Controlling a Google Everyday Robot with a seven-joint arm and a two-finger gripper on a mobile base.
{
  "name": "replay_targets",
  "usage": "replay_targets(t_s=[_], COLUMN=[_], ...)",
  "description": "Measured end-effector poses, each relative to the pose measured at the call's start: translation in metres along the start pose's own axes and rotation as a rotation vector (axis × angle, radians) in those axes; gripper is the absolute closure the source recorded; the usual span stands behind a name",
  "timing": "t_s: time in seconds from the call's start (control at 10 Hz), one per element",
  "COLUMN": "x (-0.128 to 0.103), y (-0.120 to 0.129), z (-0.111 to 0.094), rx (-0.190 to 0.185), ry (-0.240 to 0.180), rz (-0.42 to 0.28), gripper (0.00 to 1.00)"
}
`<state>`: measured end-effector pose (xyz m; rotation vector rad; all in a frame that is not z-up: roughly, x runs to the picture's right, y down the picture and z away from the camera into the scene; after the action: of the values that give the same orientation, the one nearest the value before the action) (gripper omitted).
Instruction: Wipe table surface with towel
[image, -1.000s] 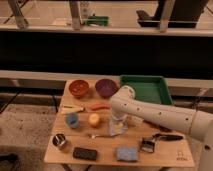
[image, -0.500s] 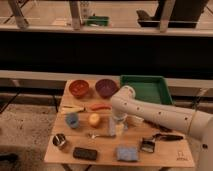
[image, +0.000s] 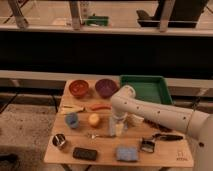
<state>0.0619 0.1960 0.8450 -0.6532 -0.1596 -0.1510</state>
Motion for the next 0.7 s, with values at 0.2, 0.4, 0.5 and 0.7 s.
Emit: replay_targets(t_s=[0.2, 0.4, 0.5, 0.7], x=[0.0013, 0.0040, 0.0060, 0.0102], y=[0.0003, 0.0013, 0.0022, 0.0029], z=[0.0023, 0.0045, 0.0055, 0.0077], rx=[-0.006, -0.008, -0.011, -0.015], ry=[0.001, 0.004, 0.001, -0.002], rz=[0.003, -0.005, -0.004, -0.007], gripper=[0.20, 0.33, 0.42, 0.64])
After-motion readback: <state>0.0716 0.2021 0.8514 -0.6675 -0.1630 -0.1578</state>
